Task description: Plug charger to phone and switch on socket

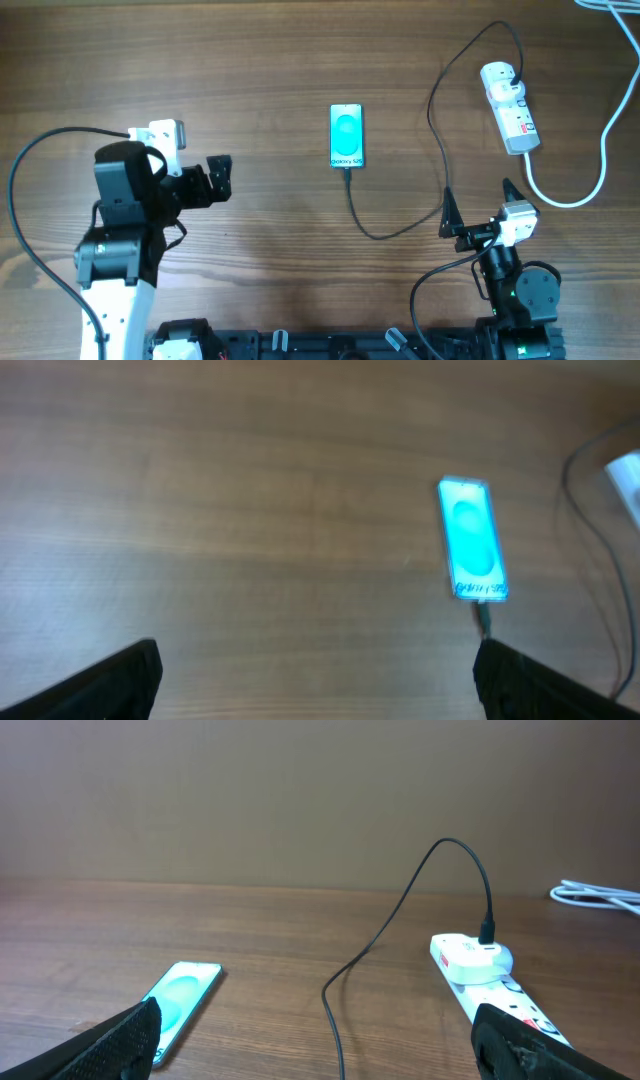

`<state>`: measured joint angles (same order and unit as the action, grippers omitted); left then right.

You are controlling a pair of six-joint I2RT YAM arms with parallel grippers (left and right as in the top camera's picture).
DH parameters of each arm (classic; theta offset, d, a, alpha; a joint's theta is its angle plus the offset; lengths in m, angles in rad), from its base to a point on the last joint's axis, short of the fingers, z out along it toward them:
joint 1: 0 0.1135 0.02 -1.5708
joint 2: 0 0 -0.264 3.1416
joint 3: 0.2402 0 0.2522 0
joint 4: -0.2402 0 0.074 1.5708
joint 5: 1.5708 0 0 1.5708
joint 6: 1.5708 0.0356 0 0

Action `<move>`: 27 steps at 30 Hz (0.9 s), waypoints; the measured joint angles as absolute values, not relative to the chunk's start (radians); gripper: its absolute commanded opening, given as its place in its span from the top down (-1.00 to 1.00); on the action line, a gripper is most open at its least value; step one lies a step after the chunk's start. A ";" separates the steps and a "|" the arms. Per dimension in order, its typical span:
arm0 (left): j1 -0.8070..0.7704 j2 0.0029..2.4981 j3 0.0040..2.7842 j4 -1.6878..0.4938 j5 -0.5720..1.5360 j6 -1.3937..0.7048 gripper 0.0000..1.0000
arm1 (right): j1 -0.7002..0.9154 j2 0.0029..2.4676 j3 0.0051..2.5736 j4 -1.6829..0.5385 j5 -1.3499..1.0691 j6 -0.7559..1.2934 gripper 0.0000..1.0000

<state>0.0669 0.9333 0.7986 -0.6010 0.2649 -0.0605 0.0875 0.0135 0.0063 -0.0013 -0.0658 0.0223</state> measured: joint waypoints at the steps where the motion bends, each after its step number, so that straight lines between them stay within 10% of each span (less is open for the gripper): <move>1: 0.067 0.923 0.778 -0.578 0.274 -0.060 -1.00 | 0.088 0.014 0.006 -0.002 -0.066 0.022 -1.00; 27: 0.067 0.139 0.234 -0.222 0.198 -0.199 -1.00 | 0.088 0.014 0.006 -0.002 -0.066 0.022 -1.00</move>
<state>0.0666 0.1390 0.2337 -0.2222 0.1978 -0.1993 0.0875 0.0135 0.0063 -0.0017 -0.0658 0.0223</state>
